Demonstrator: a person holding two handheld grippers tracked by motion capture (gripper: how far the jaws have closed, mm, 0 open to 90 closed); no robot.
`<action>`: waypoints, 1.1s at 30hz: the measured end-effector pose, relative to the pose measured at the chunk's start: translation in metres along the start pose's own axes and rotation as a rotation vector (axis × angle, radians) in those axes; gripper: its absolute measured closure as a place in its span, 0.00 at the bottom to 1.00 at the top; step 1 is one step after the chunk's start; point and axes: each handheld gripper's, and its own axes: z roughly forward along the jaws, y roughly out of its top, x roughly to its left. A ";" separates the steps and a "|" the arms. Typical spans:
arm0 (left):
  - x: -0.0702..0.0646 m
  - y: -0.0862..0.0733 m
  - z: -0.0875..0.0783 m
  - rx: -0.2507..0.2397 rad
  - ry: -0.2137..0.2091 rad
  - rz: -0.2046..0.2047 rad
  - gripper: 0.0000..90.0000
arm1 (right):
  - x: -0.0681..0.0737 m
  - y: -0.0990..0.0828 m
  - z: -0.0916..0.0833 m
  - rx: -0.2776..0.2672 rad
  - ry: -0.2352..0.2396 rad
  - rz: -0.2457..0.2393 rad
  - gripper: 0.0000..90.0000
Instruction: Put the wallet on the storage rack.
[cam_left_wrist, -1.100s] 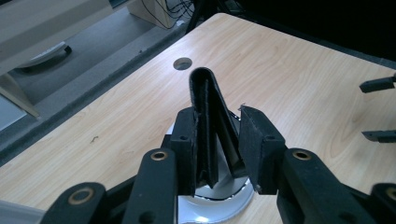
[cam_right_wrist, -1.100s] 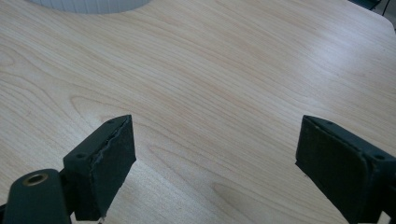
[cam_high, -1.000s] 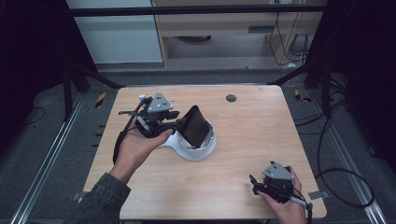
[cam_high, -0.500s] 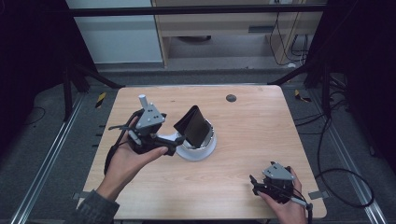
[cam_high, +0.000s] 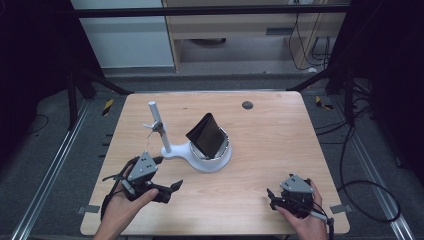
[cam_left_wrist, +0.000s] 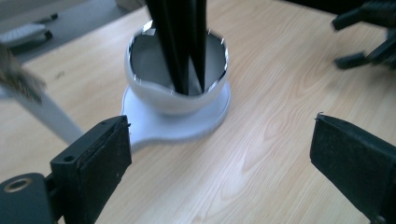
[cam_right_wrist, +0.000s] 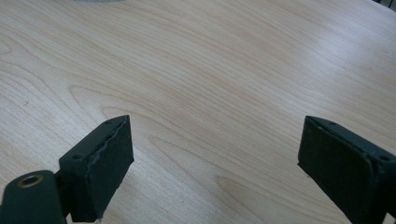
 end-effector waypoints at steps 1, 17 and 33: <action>0.000 0.000 0.000 0.000 0.000 0.000 0.06 | 0.000 0.000 0.000 0.000 0.000 0.000 0.11; 0.040 -0.085 0.029 0.125 0.126 -0.123 0.06 | -0.003 -0.003 0.008 0.018 0.082 0.055 0.05; 0.070 -0.116 0.037 0.172 0.202 -0.242 0.06 | -0.012 -0.009 0.031 0.115 0.128 0.165 0.03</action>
